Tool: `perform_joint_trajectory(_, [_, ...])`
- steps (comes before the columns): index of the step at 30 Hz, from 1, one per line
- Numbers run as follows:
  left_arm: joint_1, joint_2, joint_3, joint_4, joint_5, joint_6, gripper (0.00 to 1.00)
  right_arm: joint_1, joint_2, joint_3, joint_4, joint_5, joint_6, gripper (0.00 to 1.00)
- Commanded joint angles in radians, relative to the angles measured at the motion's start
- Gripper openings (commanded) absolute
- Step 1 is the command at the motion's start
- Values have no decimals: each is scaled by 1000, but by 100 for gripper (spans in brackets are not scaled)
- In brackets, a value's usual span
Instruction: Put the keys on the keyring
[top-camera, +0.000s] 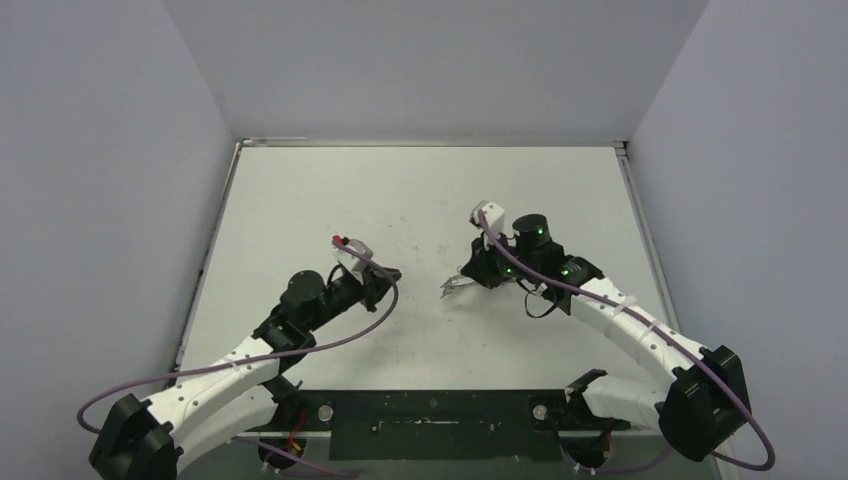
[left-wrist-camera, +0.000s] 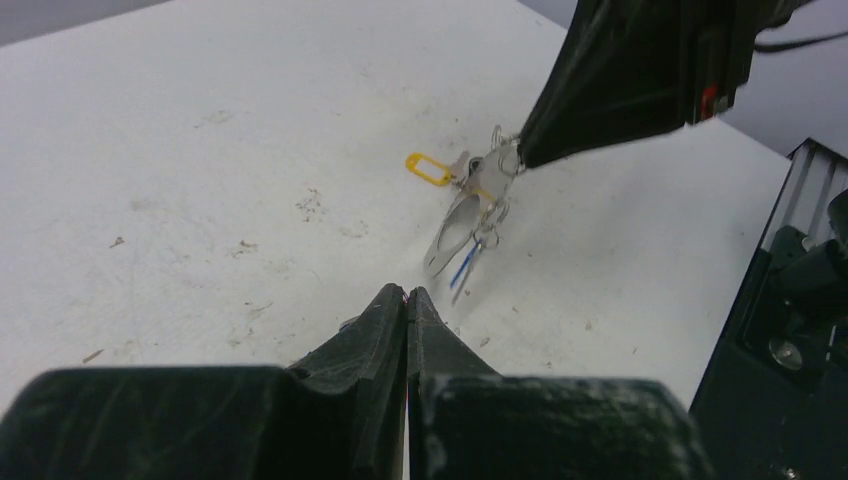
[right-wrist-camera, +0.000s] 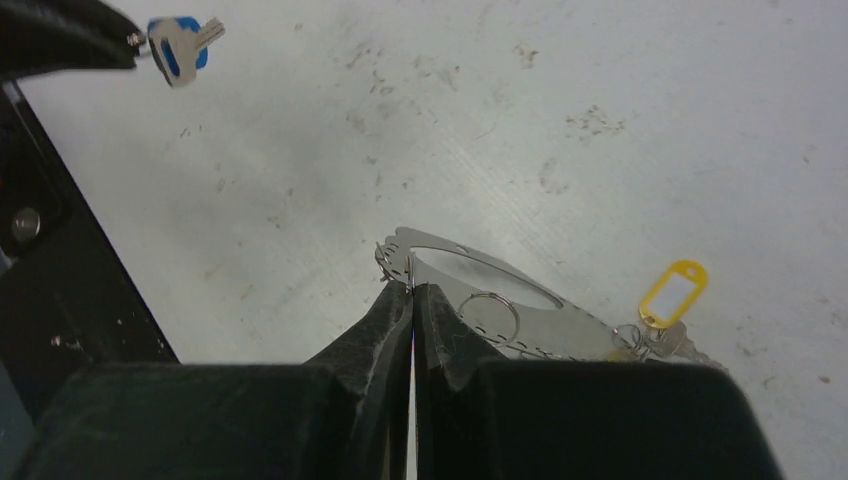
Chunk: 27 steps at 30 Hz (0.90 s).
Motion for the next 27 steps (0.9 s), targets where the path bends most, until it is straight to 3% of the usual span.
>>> perform_joint_trajectory(1, [38,-146,-22,-109,3,-87,0,130,30,71,-75,62,-172,0])
perform_joint_trajectory(6, [48,-262,-37,-161,105,-6,0,252,72,103,-110,61,-276,0])
perform_joint_trajectory(12, [49,-282,-42,-139,268,98,0,313,76,112,-107,-3,-365,0])
perform_joint_trajectory(17, [49,-232,-17,-122,355,101,0,336,59,93,-74,20,-382,0])
perform_joint_trajectory(27, [47,-141,-45,67,542,13,0,345,50,78,-17,35,-352,0])
